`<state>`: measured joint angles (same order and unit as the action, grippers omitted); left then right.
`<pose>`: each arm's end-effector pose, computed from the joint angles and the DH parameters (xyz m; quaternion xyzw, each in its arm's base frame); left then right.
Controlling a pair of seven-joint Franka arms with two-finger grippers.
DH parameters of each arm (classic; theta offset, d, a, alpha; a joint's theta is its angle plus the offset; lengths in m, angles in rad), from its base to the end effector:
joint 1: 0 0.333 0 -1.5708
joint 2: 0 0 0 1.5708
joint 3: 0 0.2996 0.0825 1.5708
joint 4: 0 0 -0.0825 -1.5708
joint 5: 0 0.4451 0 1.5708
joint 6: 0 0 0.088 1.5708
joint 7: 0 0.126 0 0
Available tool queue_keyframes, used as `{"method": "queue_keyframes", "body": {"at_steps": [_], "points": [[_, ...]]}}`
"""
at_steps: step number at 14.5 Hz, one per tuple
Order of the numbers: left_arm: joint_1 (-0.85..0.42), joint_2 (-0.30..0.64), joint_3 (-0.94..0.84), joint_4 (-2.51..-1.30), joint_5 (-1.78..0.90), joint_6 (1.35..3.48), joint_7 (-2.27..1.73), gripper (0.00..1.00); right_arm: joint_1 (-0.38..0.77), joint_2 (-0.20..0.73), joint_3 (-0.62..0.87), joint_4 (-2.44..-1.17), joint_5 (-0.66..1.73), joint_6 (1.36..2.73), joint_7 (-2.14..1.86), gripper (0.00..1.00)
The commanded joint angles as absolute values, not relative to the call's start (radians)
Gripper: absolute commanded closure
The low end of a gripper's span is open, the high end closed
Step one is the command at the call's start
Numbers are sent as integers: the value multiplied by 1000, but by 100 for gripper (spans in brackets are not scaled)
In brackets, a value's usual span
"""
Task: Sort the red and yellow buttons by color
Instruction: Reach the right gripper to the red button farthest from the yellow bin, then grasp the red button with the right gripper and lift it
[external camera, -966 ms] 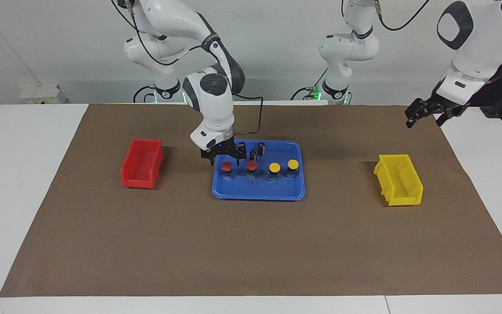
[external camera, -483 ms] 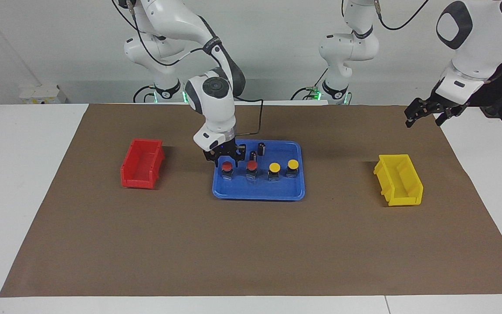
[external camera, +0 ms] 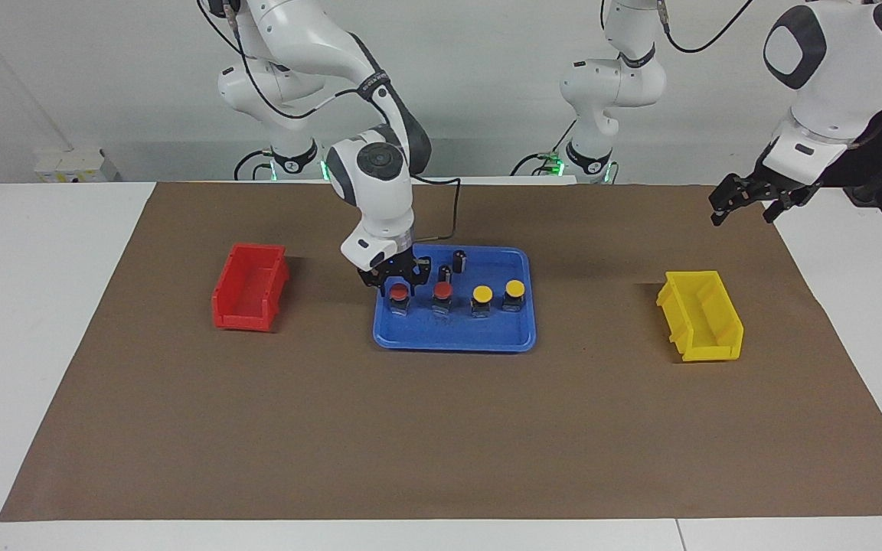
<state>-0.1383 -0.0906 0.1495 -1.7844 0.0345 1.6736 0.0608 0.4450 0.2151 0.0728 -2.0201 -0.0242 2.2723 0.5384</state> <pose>0.5925 0.0131 0.5377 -0.9995 0.0271 0.0110 0.0100 0.5554 0.3150 0.2763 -0.9998 0.0036 -0.0171 0.0081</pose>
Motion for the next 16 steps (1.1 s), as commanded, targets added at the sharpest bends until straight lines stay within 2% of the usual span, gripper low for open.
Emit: {"method": "queue_keyframes", "body": {"at_steps": [1, 2, 5, 7, 9, 11, 12, 14, 16], "points": [[-135, -127, 143, -1827, 61, 1701, 43, 0, 431, 210, 77, -2020, -29, 2255, 515, 74], [-135, -127, 143, -1827, 61, 1701, 43, 0, 426, 212, 77, -1994, -28, 2228, 515, 78], [-135, -127, 143, -1828, 61, 1716, 43, 0, 413, 218, 75, -1841, -26, 2032, 514, 79], [-156, -124, 132, -1856, 55, 1767, -1, 4, 364, 152, 75, -1801, -25, 1916, 451, 79], [-257, -114, 129, -1894, 55, 1833, -153, 8, 272, 54, 75, -1868, -20, 1870, 321, 79], [-326, -110, 127, -1949, 51, 1908, -245, 11, 181, -36, 75, -1978, -11, 1887, 160, 79], [-389, -106, 127, -1980, 48, 1949, -305, 16, 145, -70, 74, -2034, -11, 1908, 114, 79], [-521, -45, 129, -2002, 48, 2035, -487, 25, 57, -109, 74, -2129, -9, 1971, 19, 79], [-607, 33, 127, -2000, 48, 2113, -578, 27, 6, -127, 71, -2167, -9, 1991, -73, 79]]}}
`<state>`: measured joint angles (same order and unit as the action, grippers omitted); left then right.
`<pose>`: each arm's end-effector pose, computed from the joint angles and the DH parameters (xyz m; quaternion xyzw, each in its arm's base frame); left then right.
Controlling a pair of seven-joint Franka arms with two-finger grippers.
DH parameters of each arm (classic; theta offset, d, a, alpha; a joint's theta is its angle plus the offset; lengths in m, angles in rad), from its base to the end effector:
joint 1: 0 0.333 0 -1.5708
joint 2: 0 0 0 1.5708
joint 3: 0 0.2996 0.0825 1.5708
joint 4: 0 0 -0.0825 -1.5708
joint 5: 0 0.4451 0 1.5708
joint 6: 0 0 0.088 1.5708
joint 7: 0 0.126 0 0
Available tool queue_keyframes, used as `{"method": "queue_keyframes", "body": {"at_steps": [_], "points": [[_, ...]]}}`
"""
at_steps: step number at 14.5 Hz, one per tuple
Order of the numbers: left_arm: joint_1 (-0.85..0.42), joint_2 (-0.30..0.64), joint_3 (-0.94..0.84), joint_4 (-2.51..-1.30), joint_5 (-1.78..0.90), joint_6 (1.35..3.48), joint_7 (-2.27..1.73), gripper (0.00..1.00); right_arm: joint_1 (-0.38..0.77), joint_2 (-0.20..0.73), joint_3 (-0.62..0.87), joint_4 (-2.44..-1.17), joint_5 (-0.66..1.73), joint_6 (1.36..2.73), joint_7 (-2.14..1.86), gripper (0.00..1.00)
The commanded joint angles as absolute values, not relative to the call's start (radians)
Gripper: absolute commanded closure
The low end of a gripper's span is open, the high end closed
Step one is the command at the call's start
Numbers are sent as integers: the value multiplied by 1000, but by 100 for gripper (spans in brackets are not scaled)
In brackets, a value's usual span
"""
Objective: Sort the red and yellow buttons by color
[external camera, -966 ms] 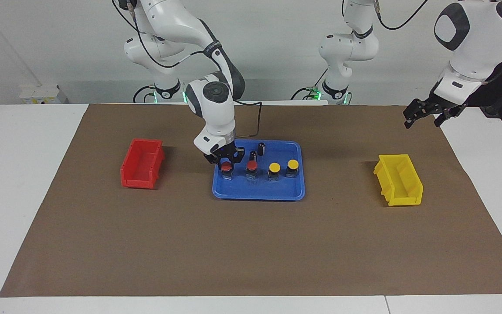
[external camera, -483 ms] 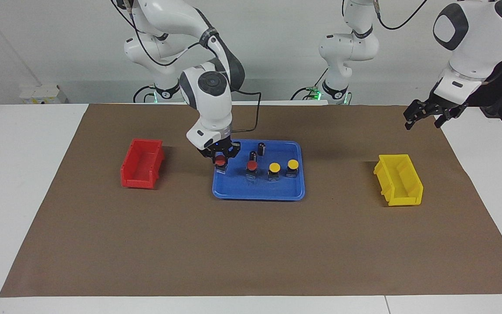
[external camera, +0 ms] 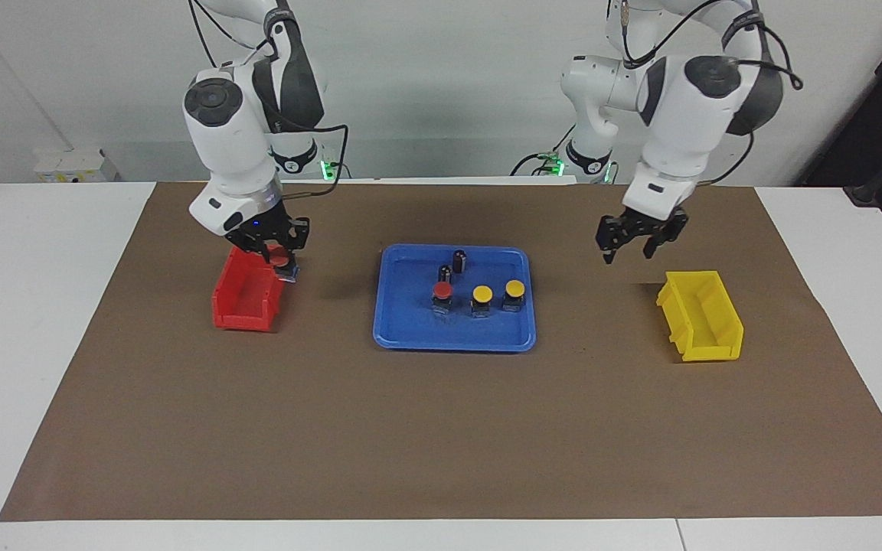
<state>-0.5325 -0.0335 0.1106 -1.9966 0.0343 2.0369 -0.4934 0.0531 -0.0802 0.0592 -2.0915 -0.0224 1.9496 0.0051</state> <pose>0.5598 -0.2482 0.4220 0.9988 0.0286 0.0391 0.0039 0.5727 0.0629 0.3918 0.9978 0.0578 -0.0301 0.0144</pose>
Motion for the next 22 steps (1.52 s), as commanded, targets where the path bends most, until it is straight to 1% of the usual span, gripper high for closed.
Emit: {"method": "queue_keyframes", "body": {"at_steps": [1, 4, 6, 7, 10, 13, 14, 16, 18, 19, 20, 21, 22], "points": [[-642, 61, 127, -2002, 48, 2135, -624, 27, -24, -127, 71, -2168, -9, 1988, -115, 79], [-728, 113, 127, -2025, 48, 2212, -701, 27, -57, -140, 71, -2192, -9, 1994, -172, 79], [-750, 149, 127, -2037, 48, 2262, -727, 27, -57, -149, 71, -2224, -9, 2022, -170, 79], [-752, 149, 127, -2051, 48, 2275, -727, 27, -55, -159, 71, -2249, -9, 2043, -172, 79], [-752, 143, 127, -2071, 48, 2270, -726, 27, -57, -198, 71, -2371, -9, 2195, -175, 79], [-742, 143, 129, -2071, 48, 2270, -724, 27, -72, -190, 69, -2423, -9, 2247, -176, 79], [-742, 143, 129, -2072, 48, 2272, -721, 27, -90, -186, 69, -2448, -9, 2305, -179, 79], [-744, 140, 127, -2089, 48, 2279, -721, 29, -92, -173, 69, -2505, -9, 2399, -183, 79], [-744, 138, 129, -2092, 48, 2281, -722, 32, -101, -173, 69, -2516, -9, 2418, -196, 79], [-742, 138, 129, -2092, 48, 2280, -726, 50, -103, -173, 69, -2519, -9, 2419, -196, 79], [-742, 137, 127, -2094, 48, 2279, -727, 95, -101, -173, 71, -2519, -9, 2419, -192, 78], [-742, 137, 127, -2095, 48, 2278, -733, 98, -100, -173, 71, -2519, -9, 2419, -192, 76], [-739, 138, 129, -2089, 48, 2273, -747, 98, -101, -173, 69, -2519, -9, 2418, -196, 69]]}}
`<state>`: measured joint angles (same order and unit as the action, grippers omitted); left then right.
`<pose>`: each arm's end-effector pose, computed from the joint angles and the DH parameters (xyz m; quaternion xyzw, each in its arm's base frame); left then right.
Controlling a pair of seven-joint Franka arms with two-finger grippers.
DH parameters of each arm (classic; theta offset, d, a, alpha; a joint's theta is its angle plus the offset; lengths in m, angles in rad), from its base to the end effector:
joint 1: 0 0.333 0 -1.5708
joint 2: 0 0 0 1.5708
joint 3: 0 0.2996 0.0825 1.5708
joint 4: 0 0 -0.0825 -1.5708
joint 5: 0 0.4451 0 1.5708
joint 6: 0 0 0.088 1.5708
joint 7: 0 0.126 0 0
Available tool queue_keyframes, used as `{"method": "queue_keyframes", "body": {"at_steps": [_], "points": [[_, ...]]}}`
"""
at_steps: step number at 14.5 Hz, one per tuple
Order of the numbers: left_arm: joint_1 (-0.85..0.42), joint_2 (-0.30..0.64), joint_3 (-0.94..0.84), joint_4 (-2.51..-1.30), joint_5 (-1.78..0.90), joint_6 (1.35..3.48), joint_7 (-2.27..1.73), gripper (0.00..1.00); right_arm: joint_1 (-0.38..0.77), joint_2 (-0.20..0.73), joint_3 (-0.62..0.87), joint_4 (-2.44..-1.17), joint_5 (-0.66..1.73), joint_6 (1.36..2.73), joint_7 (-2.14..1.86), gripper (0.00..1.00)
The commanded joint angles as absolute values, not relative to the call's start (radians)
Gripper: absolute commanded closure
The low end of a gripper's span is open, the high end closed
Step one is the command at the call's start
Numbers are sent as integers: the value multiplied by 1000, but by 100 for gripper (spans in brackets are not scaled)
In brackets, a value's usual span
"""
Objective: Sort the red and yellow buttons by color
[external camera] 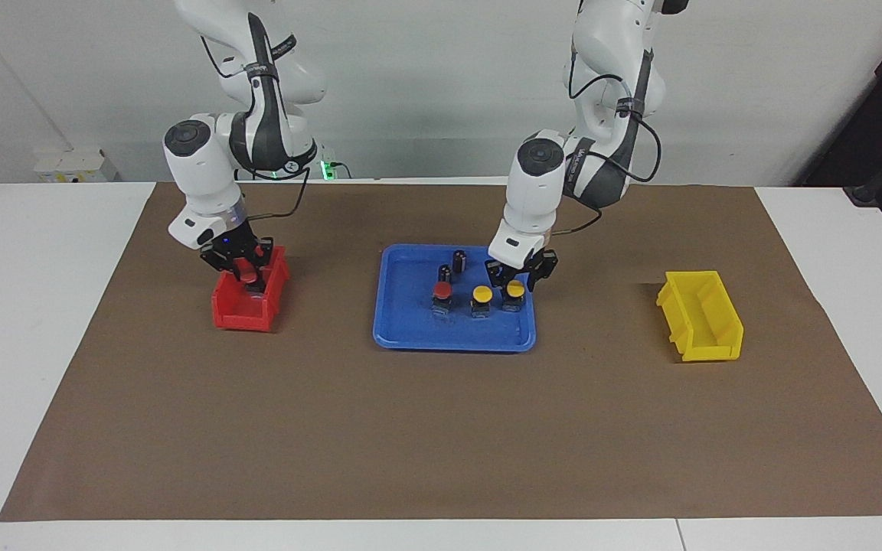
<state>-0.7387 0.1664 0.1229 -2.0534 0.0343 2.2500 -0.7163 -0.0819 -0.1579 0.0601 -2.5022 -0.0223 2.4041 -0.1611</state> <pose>0.5128 -0.3613 0.2891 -0.9989 -0.0387 -0.0269 0.0089 0.5057 -0.0124 0.2693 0.9965 0.0773 0.0284 0.0151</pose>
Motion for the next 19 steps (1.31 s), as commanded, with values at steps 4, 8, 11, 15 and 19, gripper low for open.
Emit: {"method": "queue_keyframes", "body": {"at_steps": [4, 8, 11, 15, 19], "points": [[-697, 137, 137, -1872, 25, 1994, -735, 99, -106, -173, 68, -2493, -9, 2360, -212, 46], [-513, 60, 150, -1755, 26, 1757, -458, 99, -106, -160, 68, -2392, -9, 2258, -209, 28], [-297, 12, 150, -1755, 26, 1735, -173, 99, -103, -158, 67, -2216, -9, 2064, -204, 26], [-89, -4, 150, -1827, 26, 1846, 96, 99, 9, -20, 138, -1830, -11, 1803, 34, 26], [-69, -20, 152, -1991, 26, 2035, 92, 99, 286, 261, 147, -1472, -29, 1804, 496, 26]]}}
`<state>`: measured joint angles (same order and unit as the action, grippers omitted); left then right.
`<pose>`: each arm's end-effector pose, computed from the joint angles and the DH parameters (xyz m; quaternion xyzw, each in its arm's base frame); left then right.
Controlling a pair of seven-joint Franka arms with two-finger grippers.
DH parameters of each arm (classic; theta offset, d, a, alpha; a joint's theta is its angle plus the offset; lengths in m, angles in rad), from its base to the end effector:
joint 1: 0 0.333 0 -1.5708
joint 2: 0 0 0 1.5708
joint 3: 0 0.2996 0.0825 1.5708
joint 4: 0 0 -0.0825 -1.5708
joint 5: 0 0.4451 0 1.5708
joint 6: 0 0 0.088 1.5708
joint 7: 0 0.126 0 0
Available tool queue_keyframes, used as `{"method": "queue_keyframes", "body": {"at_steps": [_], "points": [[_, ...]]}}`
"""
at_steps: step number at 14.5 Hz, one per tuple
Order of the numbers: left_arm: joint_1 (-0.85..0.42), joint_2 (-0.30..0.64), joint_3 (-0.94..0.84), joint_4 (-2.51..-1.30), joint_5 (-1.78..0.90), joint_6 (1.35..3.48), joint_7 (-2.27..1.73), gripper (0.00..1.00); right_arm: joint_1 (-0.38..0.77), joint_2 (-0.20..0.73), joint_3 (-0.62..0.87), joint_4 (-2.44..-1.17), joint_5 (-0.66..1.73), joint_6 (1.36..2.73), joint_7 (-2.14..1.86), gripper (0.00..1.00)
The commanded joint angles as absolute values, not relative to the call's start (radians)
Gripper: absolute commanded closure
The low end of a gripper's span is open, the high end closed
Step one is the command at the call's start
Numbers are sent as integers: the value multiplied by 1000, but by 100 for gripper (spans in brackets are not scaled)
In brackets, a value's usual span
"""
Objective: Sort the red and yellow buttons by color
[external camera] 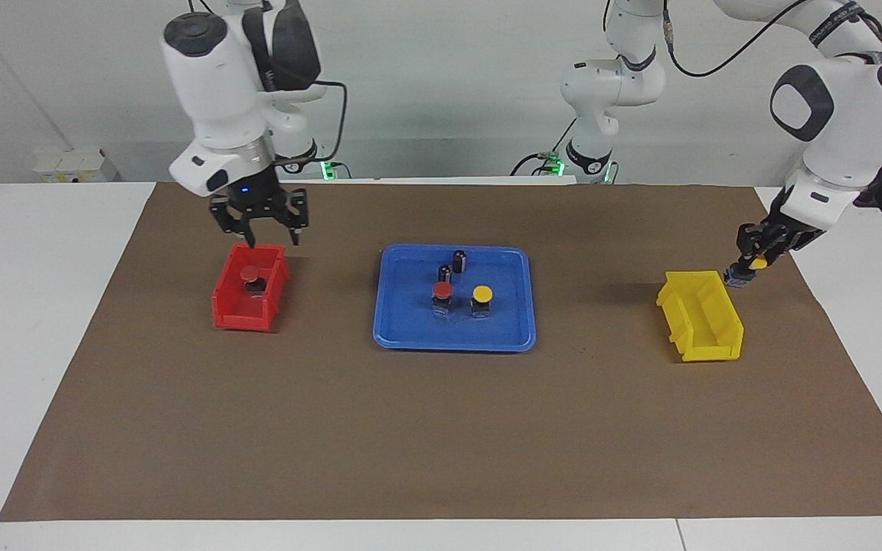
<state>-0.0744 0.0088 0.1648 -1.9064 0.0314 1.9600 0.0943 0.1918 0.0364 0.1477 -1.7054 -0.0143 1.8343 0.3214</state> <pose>0.6227 0.0589 0.4374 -0.9996 0.0076 -0.0209 0.0174 0.6092 0.2125 0.5179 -0.9989 -0.0104 -0.0453 0.0110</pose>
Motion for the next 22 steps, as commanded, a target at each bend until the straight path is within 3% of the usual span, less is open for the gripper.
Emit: {"method": "queue_keyframes", "body": {"at_steps": [1, 5, 8, 12, 13, 14, 15, 19, 22], "points": [[-69, -12, 152, -2009, 26, 2057, 91, 99, 338, 340, 147, -1398, -34, 1839, 593, 26], [-71, -6, 152, -2127, 26, 2182, 92, 99, 436, 429, 147, -1457, -129, 1968, 719, 26], [-71, 11, 152, -2216, 26, 2308, 87, 99, 448, 384, 150, -1595, -126, 2032, 729, 27], [-71, 46, 152, -2247, 26, 2362, 94, 95, 471, 339, 150, -1755, -123, 2163, 732, 27], [-71, 46, 152, -2247, 26, 2361, 97, 69, 475, 342, 150, -1761, -123, 2175, 741, 27], [-74, 48, 152, -2243, 26, 2353, 97, 51, 492, 345, 149, -1761, -123, 2178, 749, 27], [-81, 48, 152, -2238, 26, 2353, 95, 42, 494, 345, 149, -1764, -123, 2177, 750, 27], [-83, 46, 152, -2154, 26, 2257, 92, 35, 497, 334, 150, -1807, -124, 2181, 750, 28], [-83, 48, 152, -1983, 40, 2055, 167, 24, 499, 315, 150, -1868, -124, 2232, 749, 31]]}}
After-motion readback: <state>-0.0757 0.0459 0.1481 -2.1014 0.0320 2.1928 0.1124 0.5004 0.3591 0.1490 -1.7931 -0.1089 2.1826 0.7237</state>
